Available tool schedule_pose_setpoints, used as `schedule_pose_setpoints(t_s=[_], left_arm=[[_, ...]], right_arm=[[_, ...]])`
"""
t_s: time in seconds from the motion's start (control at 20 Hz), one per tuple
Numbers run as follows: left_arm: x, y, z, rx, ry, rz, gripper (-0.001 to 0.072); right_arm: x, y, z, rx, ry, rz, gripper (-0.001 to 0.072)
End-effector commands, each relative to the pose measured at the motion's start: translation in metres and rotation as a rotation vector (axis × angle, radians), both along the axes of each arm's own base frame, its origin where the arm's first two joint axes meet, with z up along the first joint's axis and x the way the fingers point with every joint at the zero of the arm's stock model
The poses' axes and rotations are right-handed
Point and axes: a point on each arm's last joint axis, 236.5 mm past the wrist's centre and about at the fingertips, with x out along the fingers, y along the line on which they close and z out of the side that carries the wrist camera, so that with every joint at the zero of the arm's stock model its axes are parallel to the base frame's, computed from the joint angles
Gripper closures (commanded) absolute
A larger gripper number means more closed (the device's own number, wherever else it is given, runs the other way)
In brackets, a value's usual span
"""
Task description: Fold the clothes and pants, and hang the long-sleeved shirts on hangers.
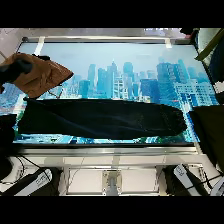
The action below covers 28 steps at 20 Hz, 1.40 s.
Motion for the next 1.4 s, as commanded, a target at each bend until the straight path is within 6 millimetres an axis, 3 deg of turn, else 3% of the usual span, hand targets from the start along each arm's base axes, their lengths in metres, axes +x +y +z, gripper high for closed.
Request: schedule_pose_setpoints(t_s=[0.0, 0.05, 0.2, 0.35, 0.6, 0.85, 1.1, 1.35], left_arm=[[-0.001, -0.103, 0.018, 0.057, -0.041, -0.246, 0.0], [-0.002, -0.123, 0.013, 0.053, -0.031, -0.287, 0.0], [-0.008, -0.17, -0.013, 0.064, 0.024, -0.394, 0.0], [-0.009, -0.195, -0.034, 0.064, 0.067, -0.447, 0.0], [-0.004, -0.203, -0.06, 0.047, 0.126, -0.455, 0.0], [-0.003, -0.203, -0.062, 0.046, 0.131, -0.455, 0.0], [-0.003, -0.203, -0.062, 0.033, 0.139, -0.444, 0.0], [-0.003, -0.203, -0.062, 0.033, 0.138, -0.444, 0.0]], right_arm=[[-0.016, 0.047, -0.068, 0.442, 0.186, 0.168, 0.0171], [-0.019, 0.061, -0.085, 0.563, 0.226, 0.231, 0.0121], [-0.021, 0.071, -0.124, 0.692, 0.269, 0.322, 0.0116], [-0.02, 0.069, -0.142, 0.693, 0.268, 0.359, 0.002], [-0.031, 0.04, -0.159, 0.56, 0.366, 0.35, 0.002], [-0.034, 0.052, -0.171, 0.662, 0.391, 0.365, 0.0022], [-0.028, 0.057, -0.187, 0.658, 0.398, 0.386, 0.0029], [-0.009, 0.088, -0.192, 0.675, 0.372, 0.492, 0.0031]])
